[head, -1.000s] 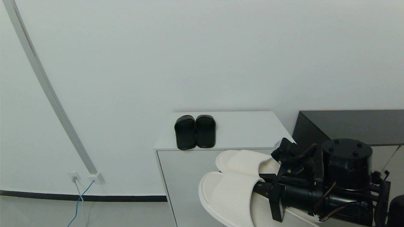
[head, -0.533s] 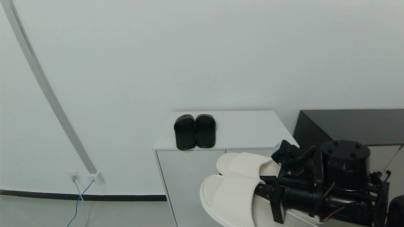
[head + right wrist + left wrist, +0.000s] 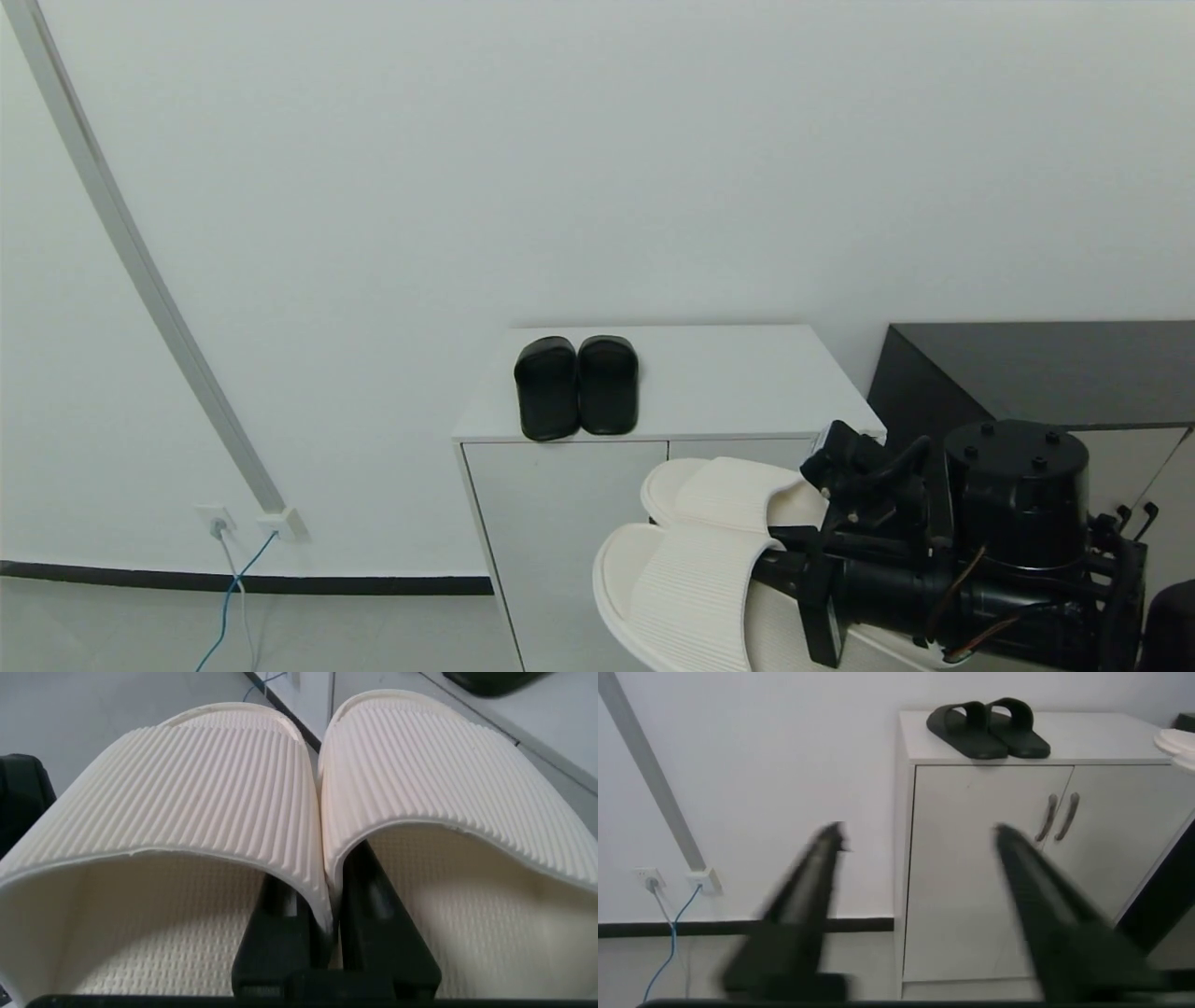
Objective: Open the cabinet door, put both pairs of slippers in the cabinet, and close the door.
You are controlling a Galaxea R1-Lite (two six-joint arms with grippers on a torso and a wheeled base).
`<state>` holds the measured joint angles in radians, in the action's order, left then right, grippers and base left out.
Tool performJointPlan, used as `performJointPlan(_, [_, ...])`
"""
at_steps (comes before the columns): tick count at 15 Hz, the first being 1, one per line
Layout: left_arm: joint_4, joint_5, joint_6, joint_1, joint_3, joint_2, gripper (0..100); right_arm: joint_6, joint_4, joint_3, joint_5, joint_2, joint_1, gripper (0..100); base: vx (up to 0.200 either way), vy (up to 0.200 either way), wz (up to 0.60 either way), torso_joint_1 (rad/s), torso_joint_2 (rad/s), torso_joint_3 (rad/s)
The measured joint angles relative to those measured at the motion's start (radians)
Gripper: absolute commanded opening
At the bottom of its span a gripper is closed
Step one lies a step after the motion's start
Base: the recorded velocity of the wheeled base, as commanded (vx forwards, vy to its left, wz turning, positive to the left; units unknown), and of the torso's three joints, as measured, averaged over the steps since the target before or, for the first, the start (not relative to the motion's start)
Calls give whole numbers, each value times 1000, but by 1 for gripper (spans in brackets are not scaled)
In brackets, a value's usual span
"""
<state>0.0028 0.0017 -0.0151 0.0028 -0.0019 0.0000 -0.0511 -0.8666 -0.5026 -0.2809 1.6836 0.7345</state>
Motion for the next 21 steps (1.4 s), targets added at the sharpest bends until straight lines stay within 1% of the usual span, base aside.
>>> performJointPlan(8, [0,0,2,0,0,0,100,-18,-11,18,1,0,3,0,0,0,0,-167,392,220])
performJointPlan(21, [0,-1,1,0,0,0,100,-22,-10,27,2,4,4,0,0,0,0,-203,529,319])
